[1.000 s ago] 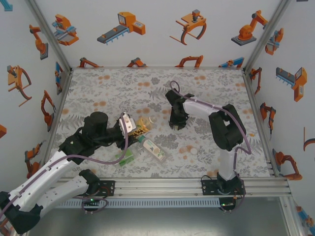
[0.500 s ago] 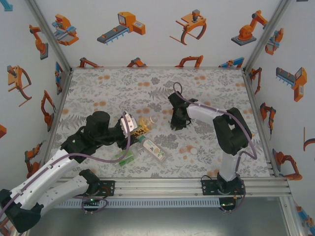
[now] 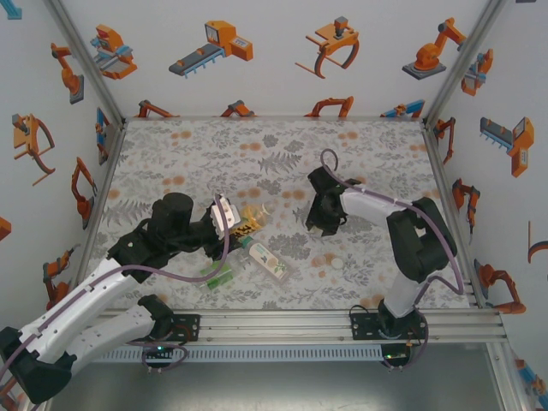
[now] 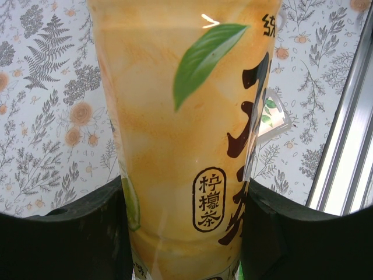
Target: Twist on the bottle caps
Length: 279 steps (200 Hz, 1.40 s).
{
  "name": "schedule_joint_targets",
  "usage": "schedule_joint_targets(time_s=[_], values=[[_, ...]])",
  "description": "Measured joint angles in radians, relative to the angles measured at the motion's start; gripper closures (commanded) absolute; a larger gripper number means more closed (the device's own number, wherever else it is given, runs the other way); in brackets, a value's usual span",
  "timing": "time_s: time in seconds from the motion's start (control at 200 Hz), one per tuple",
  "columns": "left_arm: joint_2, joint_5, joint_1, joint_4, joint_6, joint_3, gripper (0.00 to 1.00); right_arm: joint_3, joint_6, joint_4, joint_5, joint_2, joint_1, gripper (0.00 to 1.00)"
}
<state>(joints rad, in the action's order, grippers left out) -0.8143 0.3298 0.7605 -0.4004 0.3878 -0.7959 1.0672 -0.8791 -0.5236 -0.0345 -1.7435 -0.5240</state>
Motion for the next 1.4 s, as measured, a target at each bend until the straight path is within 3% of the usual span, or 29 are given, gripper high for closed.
schedule_joint_targets(time_s=[0.11,0.706,0.941,1.202,1.397], values=[[0.000,0.000,0.000,0.000,0.000,0.000,1.00,0.050,0.015,-0.040,-0.018,-0.021,0.000,0.61],[0.006,0.000,0.000,-0.004,0.000,0.000,1.00,0.103,0.054,-0.057,-0.003,-0.069,0.000,0.70],[0.006,0.000,0.000,-0.004,0.000,0.000,1.00,0.091,0.061,-0.051,0.026,-0.069,0.000,0.82],[0.006,-0.001,0.000,-0.005,0.000,0.000,1.00,-0.002,-0.005,0.217,0.196,-0.051,0.000,0.87],[0.006,-0.001,0.000,-0.010,0.000,0.000,1.00,-0.071,-0.062,0.387,0.284,-0.051,0.005,0.78]])
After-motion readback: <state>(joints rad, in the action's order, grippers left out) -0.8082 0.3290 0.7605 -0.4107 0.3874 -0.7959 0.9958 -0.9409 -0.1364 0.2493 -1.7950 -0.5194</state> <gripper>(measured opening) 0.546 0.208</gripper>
